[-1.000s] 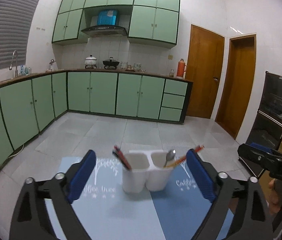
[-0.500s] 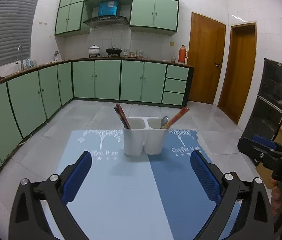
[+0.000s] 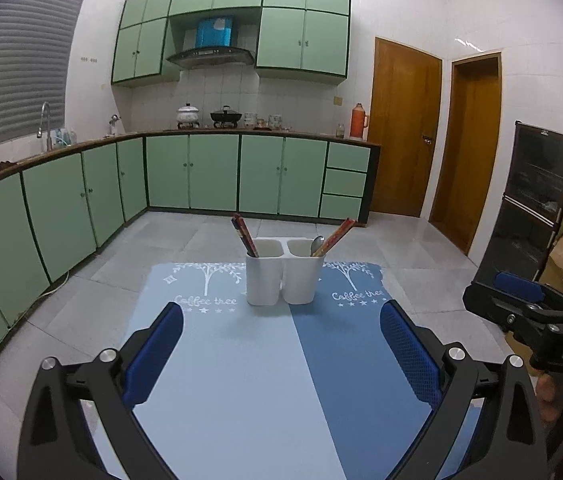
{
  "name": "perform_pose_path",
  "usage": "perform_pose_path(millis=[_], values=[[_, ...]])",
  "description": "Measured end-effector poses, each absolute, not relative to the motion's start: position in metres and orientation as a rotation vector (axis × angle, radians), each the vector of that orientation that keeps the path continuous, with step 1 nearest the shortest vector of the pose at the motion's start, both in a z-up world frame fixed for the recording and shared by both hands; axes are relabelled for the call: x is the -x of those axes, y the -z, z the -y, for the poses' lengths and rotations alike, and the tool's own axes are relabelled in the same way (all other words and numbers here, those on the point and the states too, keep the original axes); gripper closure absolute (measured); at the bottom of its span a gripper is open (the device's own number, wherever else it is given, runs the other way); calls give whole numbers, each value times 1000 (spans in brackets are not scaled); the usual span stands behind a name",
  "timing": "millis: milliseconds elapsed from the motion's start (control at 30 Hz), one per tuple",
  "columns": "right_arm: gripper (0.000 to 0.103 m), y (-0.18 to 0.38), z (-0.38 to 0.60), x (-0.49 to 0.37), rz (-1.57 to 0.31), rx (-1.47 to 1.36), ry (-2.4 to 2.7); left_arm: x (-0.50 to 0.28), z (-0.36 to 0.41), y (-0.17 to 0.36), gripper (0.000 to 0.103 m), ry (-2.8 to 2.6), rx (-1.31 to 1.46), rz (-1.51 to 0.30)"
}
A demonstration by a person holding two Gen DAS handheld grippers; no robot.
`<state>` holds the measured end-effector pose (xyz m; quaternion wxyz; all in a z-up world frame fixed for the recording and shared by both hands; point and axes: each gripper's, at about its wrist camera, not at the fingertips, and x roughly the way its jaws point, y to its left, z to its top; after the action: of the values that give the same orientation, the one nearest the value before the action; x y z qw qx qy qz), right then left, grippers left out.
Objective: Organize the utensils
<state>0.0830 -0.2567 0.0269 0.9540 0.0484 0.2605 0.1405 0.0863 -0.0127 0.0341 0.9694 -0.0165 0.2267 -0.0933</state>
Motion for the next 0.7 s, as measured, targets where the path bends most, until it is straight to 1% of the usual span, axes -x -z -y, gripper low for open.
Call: perform_pose_path(millis=[267, 700], values=[[5, -27, 251, -71, -522, -69, -283, -77, 14, -31, 6, 174, 20, -451], [5, -24, 244, -75, -519, -47, -275, -77, 12, -30, 6, 159, 16, -442]])
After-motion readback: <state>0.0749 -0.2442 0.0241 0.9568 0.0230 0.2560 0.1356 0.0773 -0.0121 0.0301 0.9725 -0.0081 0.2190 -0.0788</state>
